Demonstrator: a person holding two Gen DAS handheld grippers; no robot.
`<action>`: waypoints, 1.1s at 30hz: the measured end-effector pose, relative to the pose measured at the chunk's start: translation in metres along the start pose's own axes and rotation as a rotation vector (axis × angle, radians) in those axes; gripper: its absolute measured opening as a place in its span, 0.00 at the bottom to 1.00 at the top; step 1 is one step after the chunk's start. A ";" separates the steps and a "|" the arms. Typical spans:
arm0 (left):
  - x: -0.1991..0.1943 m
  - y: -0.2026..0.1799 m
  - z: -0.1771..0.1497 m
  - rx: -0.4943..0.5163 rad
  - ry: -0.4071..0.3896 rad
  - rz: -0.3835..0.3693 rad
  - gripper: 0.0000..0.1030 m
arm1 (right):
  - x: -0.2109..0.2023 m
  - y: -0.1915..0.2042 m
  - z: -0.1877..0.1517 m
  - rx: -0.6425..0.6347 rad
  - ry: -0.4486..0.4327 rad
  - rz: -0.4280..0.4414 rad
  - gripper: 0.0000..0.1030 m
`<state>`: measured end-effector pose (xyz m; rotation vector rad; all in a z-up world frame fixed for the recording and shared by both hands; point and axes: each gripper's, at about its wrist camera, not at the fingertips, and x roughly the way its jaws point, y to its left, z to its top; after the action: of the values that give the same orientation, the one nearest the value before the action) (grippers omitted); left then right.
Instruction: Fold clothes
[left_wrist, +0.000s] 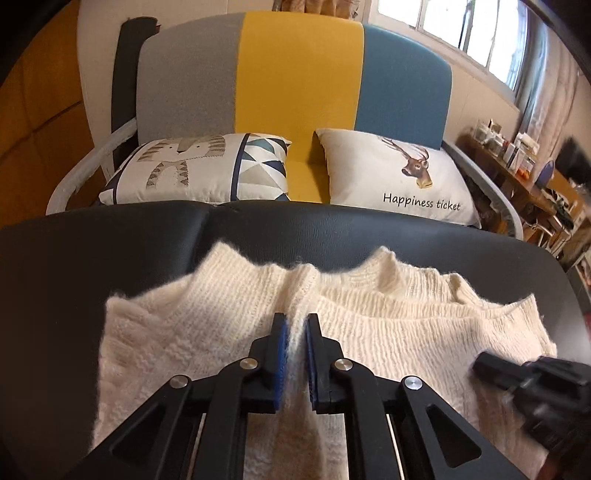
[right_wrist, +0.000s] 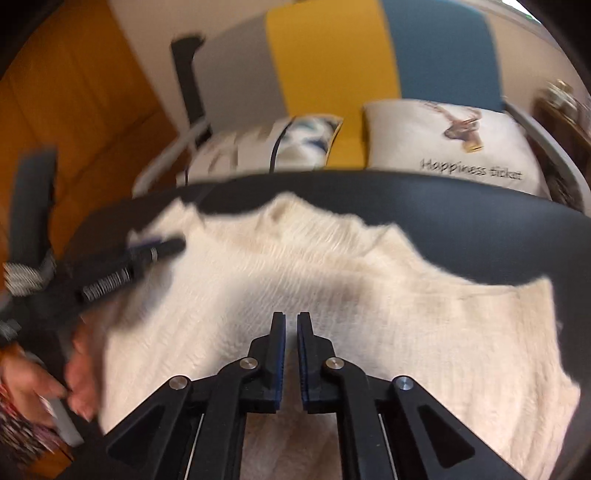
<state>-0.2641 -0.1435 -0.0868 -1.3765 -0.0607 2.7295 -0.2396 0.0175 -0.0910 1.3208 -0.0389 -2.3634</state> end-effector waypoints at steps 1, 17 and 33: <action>0.008 -0.002 0.001 0.022 0.024 0.020 0.12 | 0.007 -0.001 0.003 -0.011 0.007 -0.030 0.05; -0.034 0.021 -0.019 0.107 -0.025 0.077 0.19 | -0.046 -0.048 -0.033 0.202 -0.100 -0.049 0.19; -0.017 0.055 -0.056 0.153 -0.014 0.307 0.34 | -0.059 -0.109 -0.077 0.275 -0.113 -0.177 0.17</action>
<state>-0.2120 -0.1994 -0.1109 -1.4281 0.3816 2.9095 -0.1887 0.1526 -0.1101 1.3591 -0.3025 -2.6564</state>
